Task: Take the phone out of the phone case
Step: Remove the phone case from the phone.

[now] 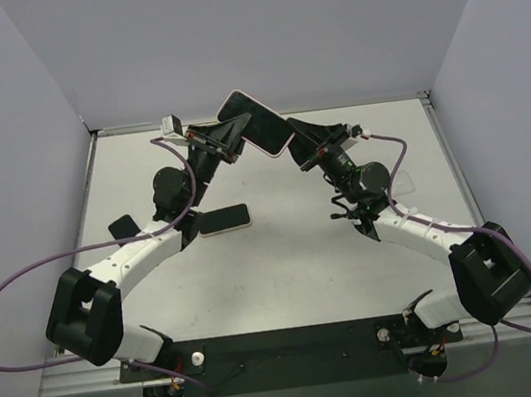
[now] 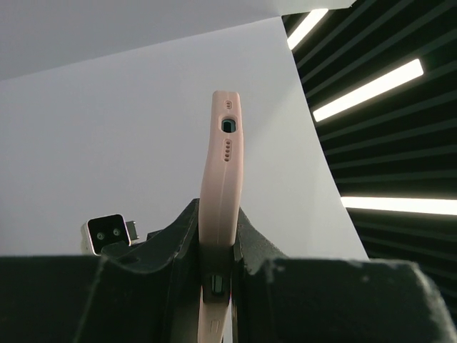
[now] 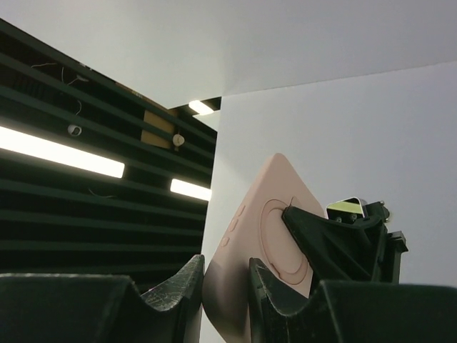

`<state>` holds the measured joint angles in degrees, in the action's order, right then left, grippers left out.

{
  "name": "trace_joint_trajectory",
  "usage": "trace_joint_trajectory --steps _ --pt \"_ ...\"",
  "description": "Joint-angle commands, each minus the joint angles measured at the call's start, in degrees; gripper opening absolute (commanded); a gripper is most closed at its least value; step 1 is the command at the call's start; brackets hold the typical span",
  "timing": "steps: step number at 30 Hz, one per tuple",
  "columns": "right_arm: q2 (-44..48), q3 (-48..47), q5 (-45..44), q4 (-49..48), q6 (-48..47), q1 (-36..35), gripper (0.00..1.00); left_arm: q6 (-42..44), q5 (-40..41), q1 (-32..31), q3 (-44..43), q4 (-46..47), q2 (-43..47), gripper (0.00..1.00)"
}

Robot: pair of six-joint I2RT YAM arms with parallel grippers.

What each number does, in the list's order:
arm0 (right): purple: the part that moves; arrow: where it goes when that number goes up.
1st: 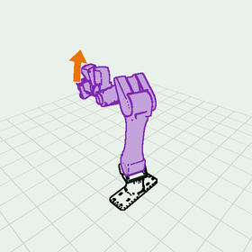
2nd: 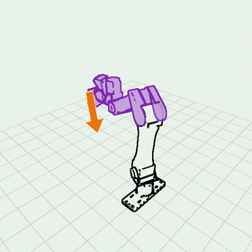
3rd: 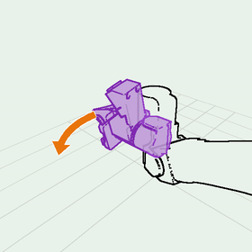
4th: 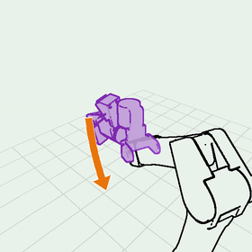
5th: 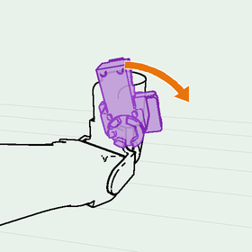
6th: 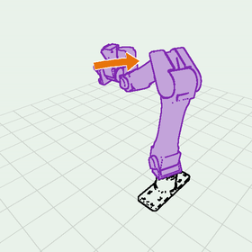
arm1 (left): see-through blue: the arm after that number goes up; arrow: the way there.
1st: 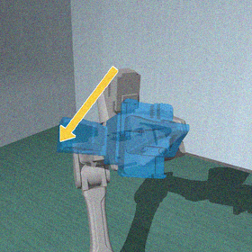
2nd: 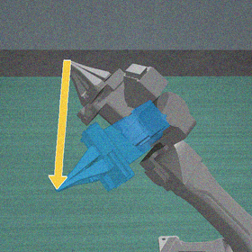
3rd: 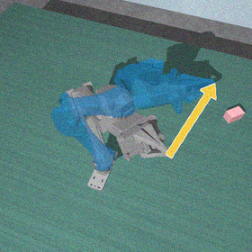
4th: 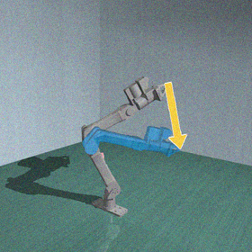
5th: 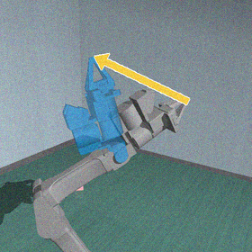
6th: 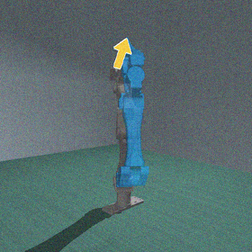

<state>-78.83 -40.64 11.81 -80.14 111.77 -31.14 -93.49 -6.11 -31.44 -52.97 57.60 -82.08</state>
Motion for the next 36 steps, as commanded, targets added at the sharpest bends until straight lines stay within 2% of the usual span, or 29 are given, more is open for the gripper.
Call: trace_joint_trajectory --steps 1,9,14,19,23,30,36 --pt "-3.26 -1.45 -4.52 -15.4 12.25 -0.42 0.0 -13.03 -1.98 -3.28 -7.67 26.07 3.51 0.0" --pt "-4.05 -2.25 -5.05 -15.4 11.99 -0.15 0.0 -14.52 -2.59 -3.72 -5.22 29.92 6.05 0.0" --pt "-4.41 -0.32 -5.13 -15.4 11.81 0.81 0.0 -13.82 -3.21 -3.45 3.48 31.33 7.91 0.0" --pt "-3.71 1.97 -4.08 -15.4 11.02 3.97 0.0 -14.26 -4.35 -3.36 6.21 36.35 7.55 0.0" --pt "-3.0 2.76 -2.5 -15.4 10.23 6.52 0.0 -10.32 -8.2 -3.19 5.86 34.59 8.52 0.0" --pt "-2.47 0.3 3.91 -15.49 8.38 8.46 0.0 -9.61 -12.87 -3.1 2.53 37.76 5.88 0.0" --pt "-1.86 1.79 0.76 -15.4 10.92 8.46 0.0 -6.44 -19.73 -3.19 -2.75 37.76 5.71 0.0"
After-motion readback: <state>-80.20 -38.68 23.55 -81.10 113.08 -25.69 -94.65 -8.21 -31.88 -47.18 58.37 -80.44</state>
